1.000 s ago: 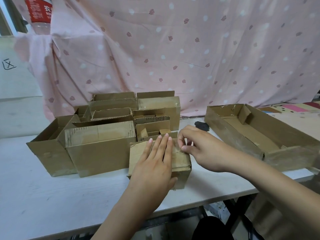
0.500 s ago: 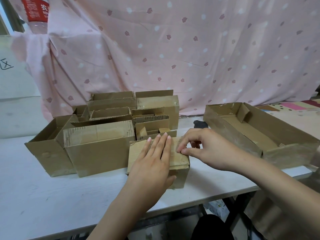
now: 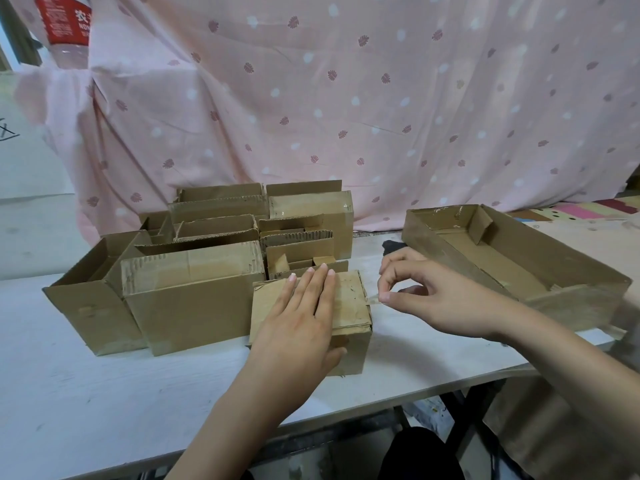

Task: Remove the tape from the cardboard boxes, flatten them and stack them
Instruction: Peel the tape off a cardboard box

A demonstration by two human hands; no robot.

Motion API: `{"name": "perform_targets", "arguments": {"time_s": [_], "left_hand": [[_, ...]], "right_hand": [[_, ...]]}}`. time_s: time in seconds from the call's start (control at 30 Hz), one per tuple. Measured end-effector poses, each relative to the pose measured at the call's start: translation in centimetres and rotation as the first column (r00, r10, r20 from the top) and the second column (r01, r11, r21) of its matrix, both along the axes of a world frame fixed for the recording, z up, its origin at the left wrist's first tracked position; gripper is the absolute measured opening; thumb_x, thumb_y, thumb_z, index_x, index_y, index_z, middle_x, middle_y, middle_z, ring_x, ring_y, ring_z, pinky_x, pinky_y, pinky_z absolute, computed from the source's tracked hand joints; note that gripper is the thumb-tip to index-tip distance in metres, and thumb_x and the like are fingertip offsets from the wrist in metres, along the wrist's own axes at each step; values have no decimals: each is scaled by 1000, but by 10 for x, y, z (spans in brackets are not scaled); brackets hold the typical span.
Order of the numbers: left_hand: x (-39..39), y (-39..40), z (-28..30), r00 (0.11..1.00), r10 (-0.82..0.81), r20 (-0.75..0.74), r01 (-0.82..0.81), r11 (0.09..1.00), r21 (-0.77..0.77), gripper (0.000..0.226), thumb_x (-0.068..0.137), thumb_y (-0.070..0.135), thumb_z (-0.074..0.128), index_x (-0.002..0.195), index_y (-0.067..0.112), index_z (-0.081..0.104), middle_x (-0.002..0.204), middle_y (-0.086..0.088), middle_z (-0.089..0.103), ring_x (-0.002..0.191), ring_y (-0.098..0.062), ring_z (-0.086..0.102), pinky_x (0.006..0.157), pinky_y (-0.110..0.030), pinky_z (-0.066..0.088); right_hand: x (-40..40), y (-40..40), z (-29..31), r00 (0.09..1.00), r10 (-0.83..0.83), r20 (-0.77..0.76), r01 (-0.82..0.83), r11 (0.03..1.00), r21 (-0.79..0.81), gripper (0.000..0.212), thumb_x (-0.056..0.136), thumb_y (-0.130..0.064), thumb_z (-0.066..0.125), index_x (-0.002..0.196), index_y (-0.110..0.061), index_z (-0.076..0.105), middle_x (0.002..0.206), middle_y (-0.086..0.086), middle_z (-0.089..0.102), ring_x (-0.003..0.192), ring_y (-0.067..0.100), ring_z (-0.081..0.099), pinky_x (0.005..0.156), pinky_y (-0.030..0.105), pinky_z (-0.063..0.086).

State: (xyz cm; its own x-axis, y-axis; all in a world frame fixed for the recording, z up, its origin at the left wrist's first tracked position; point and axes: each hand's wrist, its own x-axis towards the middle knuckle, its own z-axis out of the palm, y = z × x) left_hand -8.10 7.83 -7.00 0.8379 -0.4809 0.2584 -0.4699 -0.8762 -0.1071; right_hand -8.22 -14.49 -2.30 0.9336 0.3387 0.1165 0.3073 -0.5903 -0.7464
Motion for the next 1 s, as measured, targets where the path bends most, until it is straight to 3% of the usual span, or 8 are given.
{"name": "perform_targets", "arguments": {"time_s": [0.1,0.2,0.43,0.5,0.6,0.67,0.77,1.0], "left_hand": [[-1,1,-1,1000,-4,5,4,1000,-11,94,100,56,36,150,11,-30,160,-6,-31,148,-18,-26,122,-36,-15],[4,11,-2,1000,19,-3,-19,996,-91,95,99,57,39,152,13,-26,162,-4,-27,149,-16,-22,118,-32,-20],[14,36,-5,1000,22,-22,-26,975,-220,96,94,63,42,155,22,-20,165,3,-15,151,-12,-12,118,-26,-15],[14,37,-7,1000,7,-9,-9,969,-245,96,93,63,45,154,29,-19,165,5,-9,151,-12,-8,121,-28,-12],[10,37,-3,1000,-7,-8,5,964,-266,90,93,61,49,146,50,-23,165,3,-4,150,-15,-3,120,-29,-10],[3,36,3,999,-16,-47,1,957,-289,85,94,57,50,135,66,-24,164,4,-8,148,-13,-6,118,-29,-8],[-1,36,7,996,-38,-81,10,946,-325,83,94,53,54,129,77,-17,162,7,-6,146,-13,-7,122,-37,3],[-5,43,14,991,-110,-74,56,857,-513,72,87,51,66,134,74,17,156,6,15,147,-19,14,115,-48,32]], "right_hand": [[0,-2,-2,1000,-17,14,16,999,41,20,94,-36,64,82,-20,64,104,-13,56,96,1,57,84,14,39],[2,-5,-5,997,-65,42,61,993,104,29,93,-38,65,79,-13,58,94,-3,66,97,9,64,92,31,47],[9,-16,-12,979,-194,-69,204,872,445,17,91,-4,68,80,-6,56,97,21,72,93,38,72,91,46,59],[11,-13,-14,978,-201,-55,205,873,442,8,95,4,59,92,-3,59,92,21,73,87,35,73,87,45,60],[11,-7,-15,974,-222,52,193,924,331,26,99,2,52,111,-16,66,88,8,77,83,21,74,83,30,59],[9,-3,-14,964,-230,135,205,963,175,24,97,-12,62,112,-29,70,88,-9,77,85,4,72,80,14,51],[7,3,-14,959,-217,180,207,975,75,13,90,-30,73,100,-35,78,95,-25,71,89,-6,66,80,14,48],[1,5,-1,882,-265,389,245,964,103,25,88,-7,74,93,-31,77,108,-15,62,82,-2,67,80,11,49]]}}
